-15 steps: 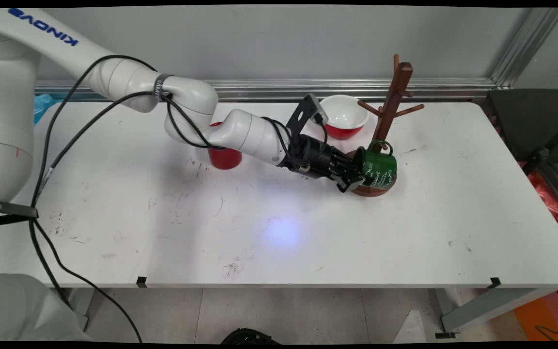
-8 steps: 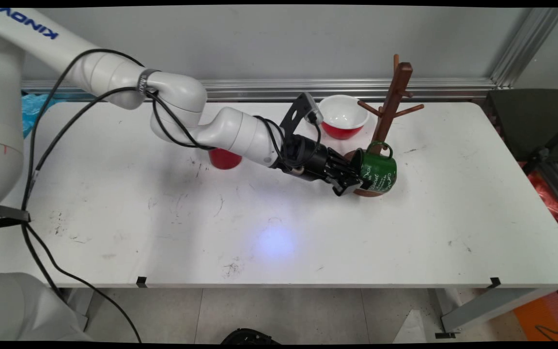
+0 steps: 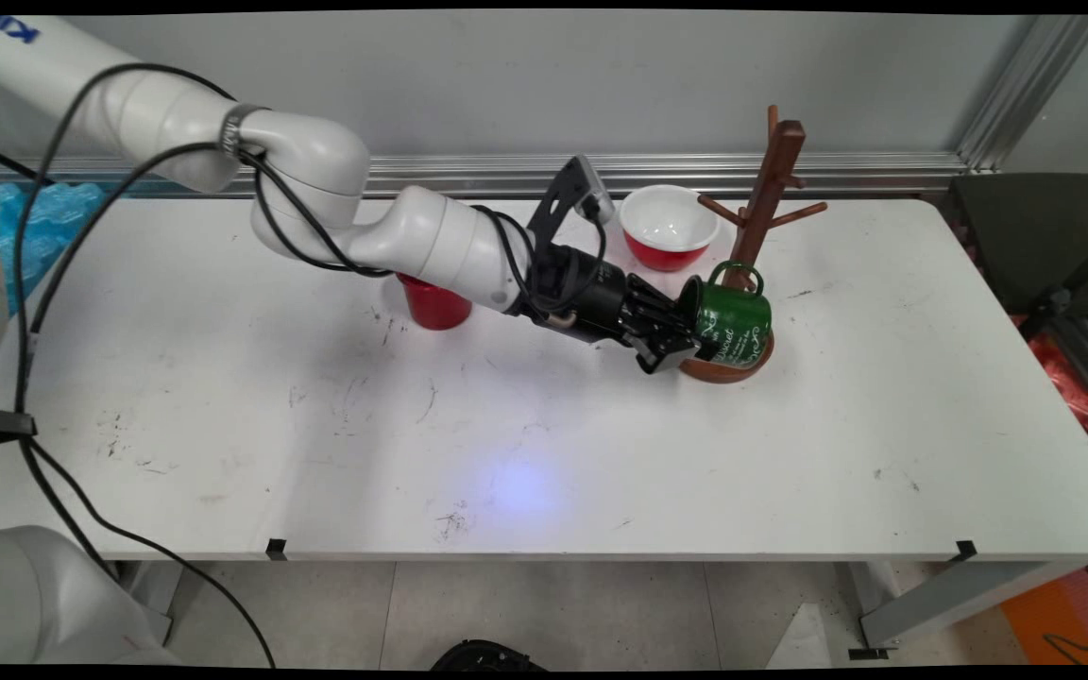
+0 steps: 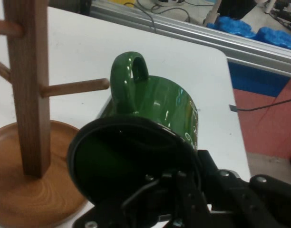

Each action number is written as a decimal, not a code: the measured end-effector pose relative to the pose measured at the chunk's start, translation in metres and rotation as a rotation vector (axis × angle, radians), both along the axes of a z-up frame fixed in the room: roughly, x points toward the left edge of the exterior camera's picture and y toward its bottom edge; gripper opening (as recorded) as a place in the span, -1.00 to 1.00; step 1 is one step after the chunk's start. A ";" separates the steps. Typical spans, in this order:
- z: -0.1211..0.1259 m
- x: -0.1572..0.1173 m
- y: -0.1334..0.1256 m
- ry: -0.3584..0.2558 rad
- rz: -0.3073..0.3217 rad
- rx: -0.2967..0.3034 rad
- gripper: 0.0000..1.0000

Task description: Place the picked object on the table

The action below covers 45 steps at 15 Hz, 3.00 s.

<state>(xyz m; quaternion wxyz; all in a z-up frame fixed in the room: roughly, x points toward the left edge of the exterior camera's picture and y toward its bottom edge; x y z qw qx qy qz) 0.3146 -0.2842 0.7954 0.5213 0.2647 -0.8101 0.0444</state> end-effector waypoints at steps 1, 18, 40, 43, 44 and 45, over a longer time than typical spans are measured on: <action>0.005 0.002 0.003 -0.002 -0.002 0.000 -1.00; 0.030 0.077 0.050 -0.216 -0.015 -0.018 -1.00; 0.050 0.119 0.041 -0.627 -0.095 -0.102 -1.00; 0.043 0.121 0.045 -0.689 -0.101 -0.092 -1.00; 0.040 0.122 0.046 -0.709 -0.102 -0.090 -1.00; 0.038 0.122 0.046 -0.726 -0.100 -0.088 -1.00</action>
